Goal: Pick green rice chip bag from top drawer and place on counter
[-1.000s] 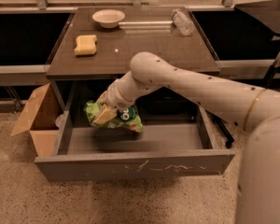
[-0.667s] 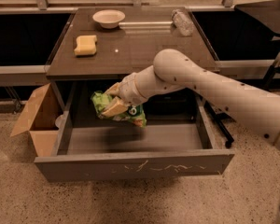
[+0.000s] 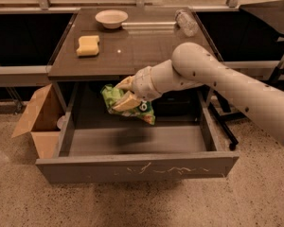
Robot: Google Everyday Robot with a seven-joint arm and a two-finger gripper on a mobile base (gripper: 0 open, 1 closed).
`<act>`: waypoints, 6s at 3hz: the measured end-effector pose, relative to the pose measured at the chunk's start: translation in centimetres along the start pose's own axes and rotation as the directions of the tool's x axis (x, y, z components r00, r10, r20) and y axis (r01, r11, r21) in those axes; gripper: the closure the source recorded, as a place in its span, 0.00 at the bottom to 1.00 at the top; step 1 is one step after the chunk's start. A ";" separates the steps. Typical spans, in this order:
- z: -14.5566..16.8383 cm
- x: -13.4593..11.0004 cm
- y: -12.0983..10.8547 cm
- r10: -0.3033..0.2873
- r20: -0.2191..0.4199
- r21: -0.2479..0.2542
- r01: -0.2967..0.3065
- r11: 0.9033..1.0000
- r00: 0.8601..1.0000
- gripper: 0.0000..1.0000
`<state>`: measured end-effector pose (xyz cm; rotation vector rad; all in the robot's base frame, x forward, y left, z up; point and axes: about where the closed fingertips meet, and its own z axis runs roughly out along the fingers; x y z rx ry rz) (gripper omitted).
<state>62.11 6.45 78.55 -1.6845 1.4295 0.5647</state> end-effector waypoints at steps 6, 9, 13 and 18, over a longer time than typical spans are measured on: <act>-11.4 -13.0 -4.4 -0.215 -0.379 0.077 0.262 0.962 0.900 1.00; -14.3 -9.3 -18.3 -0.116 -0.463 0.239 0.250 0.938 0.879 1.00; -12.0 -6.3 -24.0 -0.034 -0.347 0.312 0.149 0.938 0.937 0.57; -18.6 -5.8 -22.4 0.049 -0.276 0.468 0.090 0.879 0.960 0.00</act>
Offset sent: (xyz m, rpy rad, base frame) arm -0.0429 -0.0094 0.1661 -0.3465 -0.2471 -0.0006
